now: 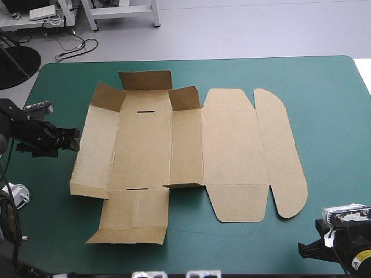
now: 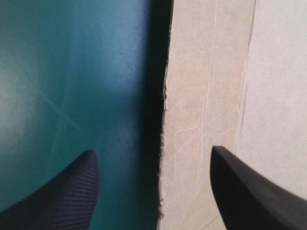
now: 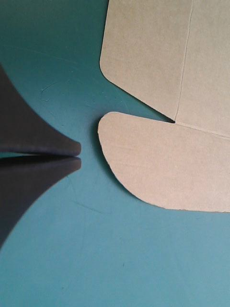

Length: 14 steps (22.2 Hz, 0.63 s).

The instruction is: Fold the box

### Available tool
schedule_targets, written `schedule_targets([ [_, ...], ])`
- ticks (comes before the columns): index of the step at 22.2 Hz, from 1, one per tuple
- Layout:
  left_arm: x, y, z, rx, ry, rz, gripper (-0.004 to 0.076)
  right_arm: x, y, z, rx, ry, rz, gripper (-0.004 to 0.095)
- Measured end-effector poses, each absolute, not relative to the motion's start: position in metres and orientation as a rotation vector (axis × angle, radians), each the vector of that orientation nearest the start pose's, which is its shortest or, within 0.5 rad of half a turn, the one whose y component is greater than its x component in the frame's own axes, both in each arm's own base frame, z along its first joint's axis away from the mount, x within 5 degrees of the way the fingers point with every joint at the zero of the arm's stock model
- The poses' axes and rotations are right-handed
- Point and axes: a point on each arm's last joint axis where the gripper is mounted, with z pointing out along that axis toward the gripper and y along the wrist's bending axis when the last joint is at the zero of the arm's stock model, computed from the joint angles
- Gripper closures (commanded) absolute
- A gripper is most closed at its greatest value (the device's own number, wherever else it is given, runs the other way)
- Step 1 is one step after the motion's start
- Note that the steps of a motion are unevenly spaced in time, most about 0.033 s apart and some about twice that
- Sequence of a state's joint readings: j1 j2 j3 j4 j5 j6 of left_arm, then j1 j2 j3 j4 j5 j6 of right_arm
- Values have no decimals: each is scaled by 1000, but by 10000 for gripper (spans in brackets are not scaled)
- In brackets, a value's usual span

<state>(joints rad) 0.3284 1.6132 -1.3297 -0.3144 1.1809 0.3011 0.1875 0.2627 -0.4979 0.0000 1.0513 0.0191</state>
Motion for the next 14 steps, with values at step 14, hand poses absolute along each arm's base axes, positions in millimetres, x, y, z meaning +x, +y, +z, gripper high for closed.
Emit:
schedule_targets([
  [14, 328, 43, 229, -111, 2953, -693, 364, 36, 5, 273, -192, 2293, 76, 928],
])
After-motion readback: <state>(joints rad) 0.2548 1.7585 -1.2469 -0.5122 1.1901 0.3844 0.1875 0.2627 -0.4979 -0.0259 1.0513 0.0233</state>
